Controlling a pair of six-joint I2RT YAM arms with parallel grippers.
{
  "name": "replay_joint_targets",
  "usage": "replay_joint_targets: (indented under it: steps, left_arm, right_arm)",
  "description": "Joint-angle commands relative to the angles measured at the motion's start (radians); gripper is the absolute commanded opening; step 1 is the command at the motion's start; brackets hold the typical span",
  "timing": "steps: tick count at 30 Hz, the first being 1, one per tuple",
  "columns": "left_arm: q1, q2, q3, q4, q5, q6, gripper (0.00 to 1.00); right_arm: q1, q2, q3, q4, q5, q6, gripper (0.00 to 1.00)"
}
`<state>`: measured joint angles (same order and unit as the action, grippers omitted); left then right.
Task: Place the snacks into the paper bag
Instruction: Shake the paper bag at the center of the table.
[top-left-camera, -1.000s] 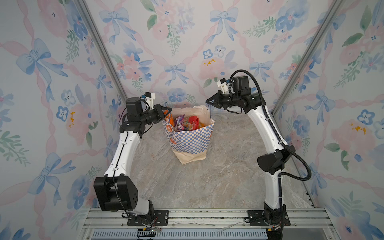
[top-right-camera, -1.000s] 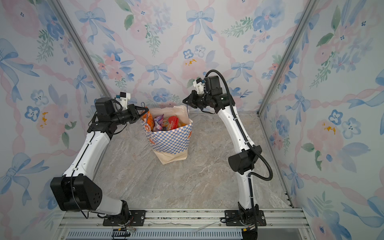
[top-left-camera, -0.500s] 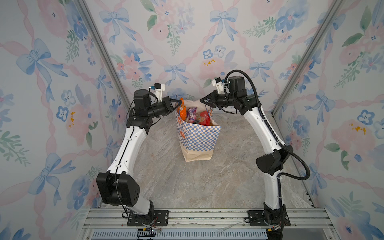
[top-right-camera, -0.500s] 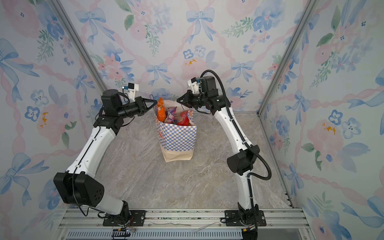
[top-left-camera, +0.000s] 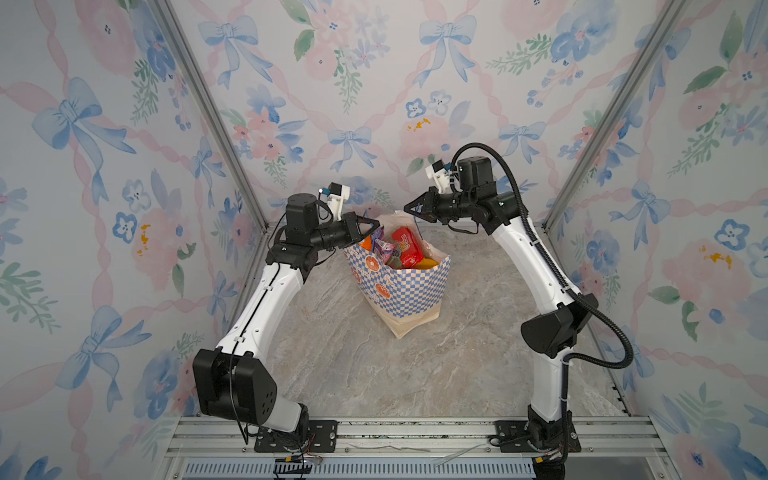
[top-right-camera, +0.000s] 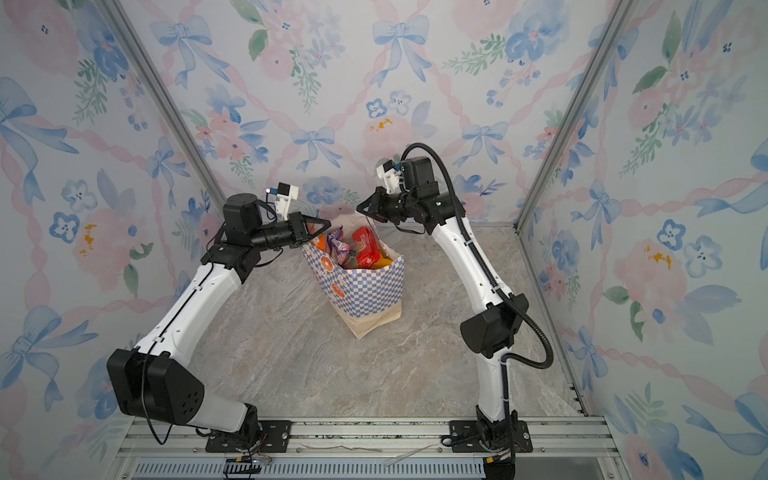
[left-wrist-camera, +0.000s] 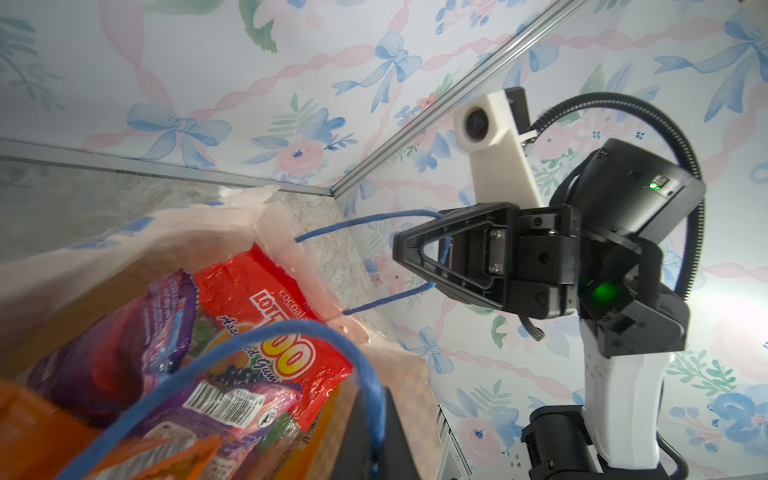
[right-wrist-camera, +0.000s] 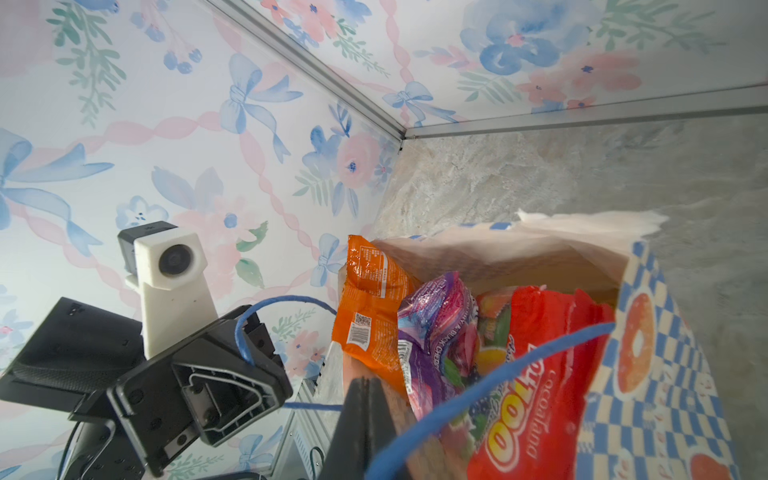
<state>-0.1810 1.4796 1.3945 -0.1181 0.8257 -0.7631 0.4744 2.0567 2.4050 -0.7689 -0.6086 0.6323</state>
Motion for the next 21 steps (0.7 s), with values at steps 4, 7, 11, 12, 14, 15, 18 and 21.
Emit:
replay_joint_targets:
  steps: [4, 7, 11, 12, 14, 15, 18, 21]
  left_arm:
    - [-0.011, 0.007, 0.202, 0.094, -0.003, 0.038, 0.0]
    - [-0.011, 0.025, 0.329, 0.019, -0.002, 0.078, 0.0]
    - [-0.025, -0.043, 0.139, 0.018, -0.039, 0.095, 0.0]
    - [-0.029, -0.062, 0.07, 0.021, -0.063, 0.1, 0.0]
    - [-0.028, -0.098, -0.093, 0.072, -0.084, 0.077, 0.0]
    - [-0.029, -0.107, -0.145, 0.105, -0.082, 0.061, 0.0]
    - [-0.026, -0.113, -0.199, 0.164, -0.069, 0.027, 0.0]
    - [-0.018, -0.073, -0.116, 0.164, -0.027, 0.026, 0.0]
  right_arm:
    - [0.044, 0.011, 0.342, -0.044, -0.047, -0.088, 0.0]
    - [0.043, -0.087, 0.194, 0.063, -0.053, -0.069, 0.0]
    - [0.053, -0.195, -0.045, 0.089, 0.002, -0.131, 0.0]
    - [0.053, -0.204, -0.089, 0.093, 0.012, -0.135, 0.0]
    - [0.053, -0.202, -0.16, 0.094, 0.029, -0.137, 0.0]
    - [0.053, -0.191, -0.173, 0.085, 0.033, -0.141, 0.0]
    - [0.06, -0.145, -0.125, 0.036, 0.036, -0.16, 0.0]
    - [0.08, -0.102, 0.039, -0.038, 0.057, -0.206, 0.0]
